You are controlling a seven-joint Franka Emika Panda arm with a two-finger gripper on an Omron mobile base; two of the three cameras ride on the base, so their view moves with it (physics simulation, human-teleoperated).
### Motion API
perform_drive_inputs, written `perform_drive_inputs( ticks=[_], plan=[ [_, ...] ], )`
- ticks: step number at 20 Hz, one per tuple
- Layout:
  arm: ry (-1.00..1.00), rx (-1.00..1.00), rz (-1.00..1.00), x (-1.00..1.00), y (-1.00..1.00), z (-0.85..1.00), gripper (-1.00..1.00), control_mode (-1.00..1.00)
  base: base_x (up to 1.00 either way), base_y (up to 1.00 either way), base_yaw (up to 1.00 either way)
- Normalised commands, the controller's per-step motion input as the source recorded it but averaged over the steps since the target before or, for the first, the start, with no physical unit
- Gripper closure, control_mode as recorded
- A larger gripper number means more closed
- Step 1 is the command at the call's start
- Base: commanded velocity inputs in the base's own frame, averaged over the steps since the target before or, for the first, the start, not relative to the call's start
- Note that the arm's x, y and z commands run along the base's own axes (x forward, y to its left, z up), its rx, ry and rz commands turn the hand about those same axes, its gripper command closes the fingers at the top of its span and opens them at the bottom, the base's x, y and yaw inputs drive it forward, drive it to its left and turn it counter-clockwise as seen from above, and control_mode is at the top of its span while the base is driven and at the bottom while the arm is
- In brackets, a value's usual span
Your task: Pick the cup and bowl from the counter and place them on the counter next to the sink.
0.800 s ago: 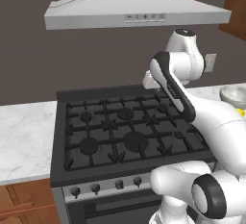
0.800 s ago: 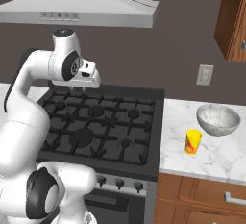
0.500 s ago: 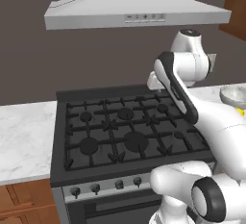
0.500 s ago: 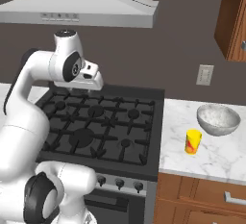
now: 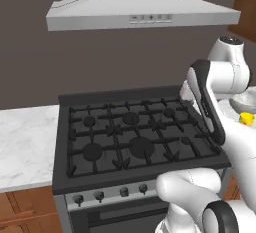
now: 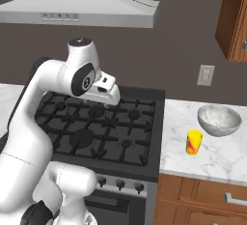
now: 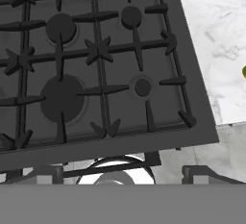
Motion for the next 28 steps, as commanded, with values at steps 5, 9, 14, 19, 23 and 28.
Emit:
perform_drive_inputs(
  ticks=[5,9,14,19,23,28],
  plan=[
    [0.0,0.0,-0.15,-0.36,-0.91,0.0,-1.0,-1.0,0.0,0.0,0.0],
    [0.02,-0.05,-0.12,-0.07,-0.8,0.0,-1.0,-1.0,0.0,0.0,0.0],
    [0.08,-0.14,-0.04,0.01,-0.66,0.0,-1.0,-1.0,0.0,0.0,0.0],
    [0.02,-0.14,0.01,0.17,-0.5,0.0,-1.0,-1.0,0.0,0.0,0.0],
    [0.0,-0.06,0.03,0.08,-0.16,0.0,-1.0,-1.0,0.0,0.0,0.0],
    [0.0,0.0,0.0,0.0,-0.11,-0.01,-1.0,-1.0,0.0,0.0,0.0]
  ],
)
